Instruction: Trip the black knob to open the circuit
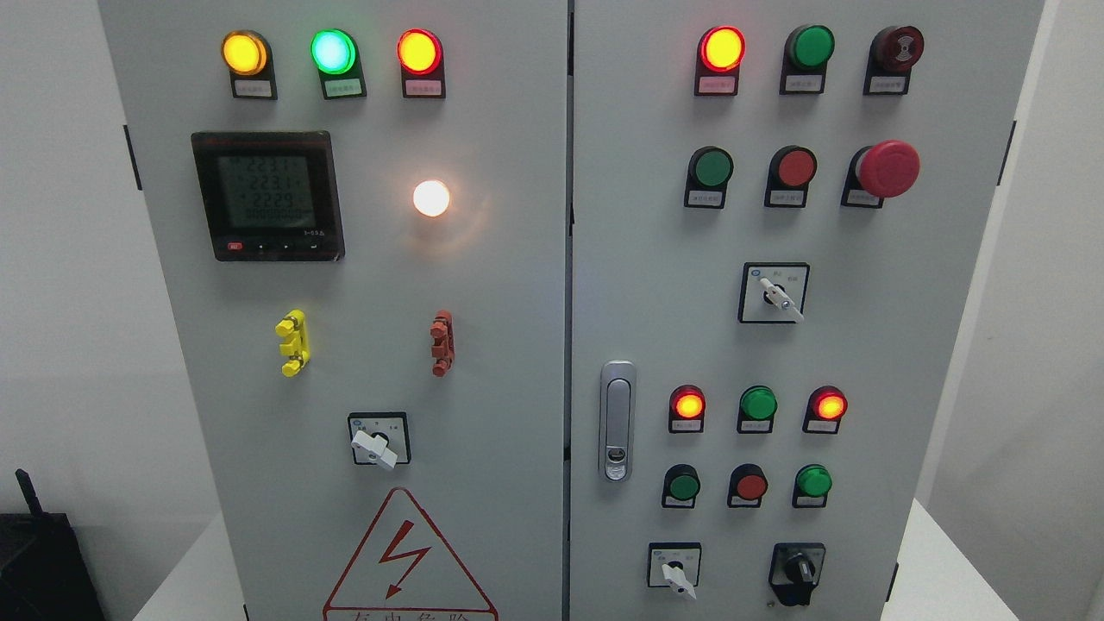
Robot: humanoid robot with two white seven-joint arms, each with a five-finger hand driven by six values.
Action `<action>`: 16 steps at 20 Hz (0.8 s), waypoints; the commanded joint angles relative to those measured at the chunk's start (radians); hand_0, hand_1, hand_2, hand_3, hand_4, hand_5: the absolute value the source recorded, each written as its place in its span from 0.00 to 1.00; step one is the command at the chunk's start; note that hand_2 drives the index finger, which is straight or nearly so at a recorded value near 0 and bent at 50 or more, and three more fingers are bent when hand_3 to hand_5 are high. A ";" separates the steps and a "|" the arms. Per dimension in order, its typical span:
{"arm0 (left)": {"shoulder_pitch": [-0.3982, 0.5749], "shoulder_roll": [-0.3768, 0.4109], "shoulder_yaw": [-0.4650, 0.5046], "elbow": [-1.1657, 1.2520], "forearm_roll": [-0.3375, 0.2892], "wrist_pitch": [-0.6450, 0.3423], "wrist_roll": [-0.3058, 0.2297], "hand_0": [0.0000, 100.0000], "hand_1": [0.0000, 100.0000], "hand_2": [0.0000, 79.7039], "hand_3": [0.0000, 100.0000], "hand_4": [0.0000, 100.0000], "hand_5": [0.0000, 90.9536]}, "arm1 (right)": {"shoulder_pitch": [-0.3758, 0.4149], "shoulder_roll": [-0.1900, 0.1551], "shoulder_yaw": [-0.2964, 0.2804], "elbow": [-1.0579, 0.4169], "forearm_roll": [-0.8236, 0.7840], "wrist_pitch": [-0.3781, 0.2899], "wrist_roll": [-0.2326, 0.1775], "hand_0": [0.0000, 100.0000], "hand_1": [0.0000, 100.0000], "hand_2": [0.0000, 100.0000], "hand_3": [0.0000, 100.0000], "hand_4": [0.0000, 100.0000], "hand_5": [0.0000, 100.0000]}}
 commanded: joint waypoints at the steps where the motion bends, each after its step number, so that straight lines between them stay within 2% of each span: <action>1: 0.000 0.000 0.000 -0.026 0.000 0.001 0.000 0.12 0.39 0.00 0.00 0.00 0.00 | -0.029 0.001 -0.001 0.002 0.033 0.010 0.000 0.00 0.09 0.00 1.00 1.00 1.00; 4: 0.000 -0.002 0.000 -0.026 0.000 0.000 0.000 0.12 0.39 0.00 0.00 0.00 0.00 | -0.041 0.003 -0.001 0.016 0.033 0.014 0.018 0.00 0.06 0.00 1.00 1.00 1.00; 8: 0.000 0.000 0.001 -0.026 0.000 0.000 0.000 0.12 0.39 0.00 0.00 0.00 0.00 | -0.056 0.003 0.003 0.031 0.033 0.015 0.020 0.00 0.01 0.00 1.00 1.00 1.00; 16: 0.000 0.000 0.000 -0.026 0.000 0.000 0.000 0.12 0.39 0.00 0.00 0.00 0.00 | -0.062 0.003 0.007 0.050 0.033 0.015 0.020 0.00 0.00 0.00 1.00 1.00 1.00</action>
